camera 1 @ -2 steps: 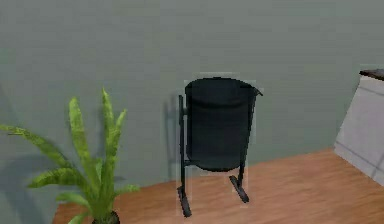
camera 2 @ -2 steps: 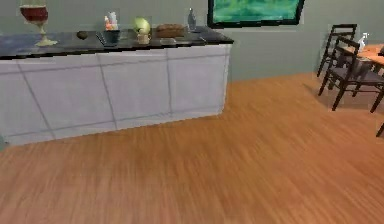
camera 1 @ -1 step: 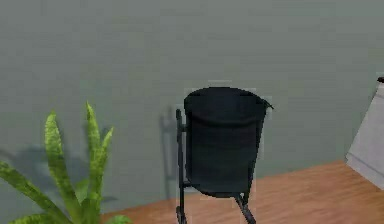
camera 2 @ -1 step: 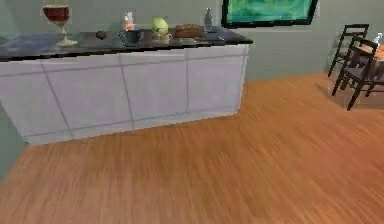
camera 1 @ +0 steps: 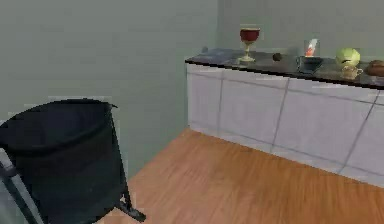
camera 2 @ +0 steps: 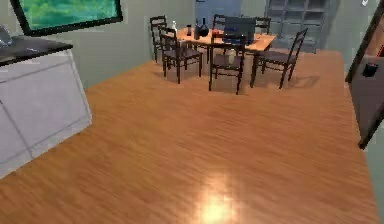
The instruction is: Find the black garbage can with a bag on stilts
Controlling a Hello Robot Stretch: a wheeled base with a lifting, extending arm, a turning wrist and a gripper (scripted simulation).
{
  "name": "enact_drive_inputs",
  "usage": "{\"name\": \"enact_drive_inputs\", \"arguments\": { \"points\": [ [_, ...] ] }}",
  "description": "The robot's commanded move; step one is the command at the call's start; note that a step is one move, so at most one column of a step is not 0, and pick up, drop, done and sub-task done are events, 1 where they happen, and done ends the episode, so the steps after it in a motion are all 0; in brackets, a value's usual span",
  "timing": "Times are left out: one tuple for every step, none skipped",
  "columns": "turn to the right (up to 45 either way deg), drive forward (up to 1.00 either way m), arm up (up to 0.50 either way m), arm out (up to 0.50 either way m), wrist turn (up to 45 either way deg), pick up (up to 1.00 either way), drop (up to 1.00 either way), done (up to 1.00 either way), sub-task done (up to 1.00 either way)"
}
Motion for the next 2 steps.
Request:
{"name": "enact_drive_inputs", "arguments": {
  "points": [
    [33.0, 0.0, 0.0, 0.0, 0.0, 0.0, 0.0, 0.0, 0.0],
    [0.0, 0.35, 0.0, 0.0, 0.0, 0.0, 0.0, 0.0, 0.0]
  ]
}}
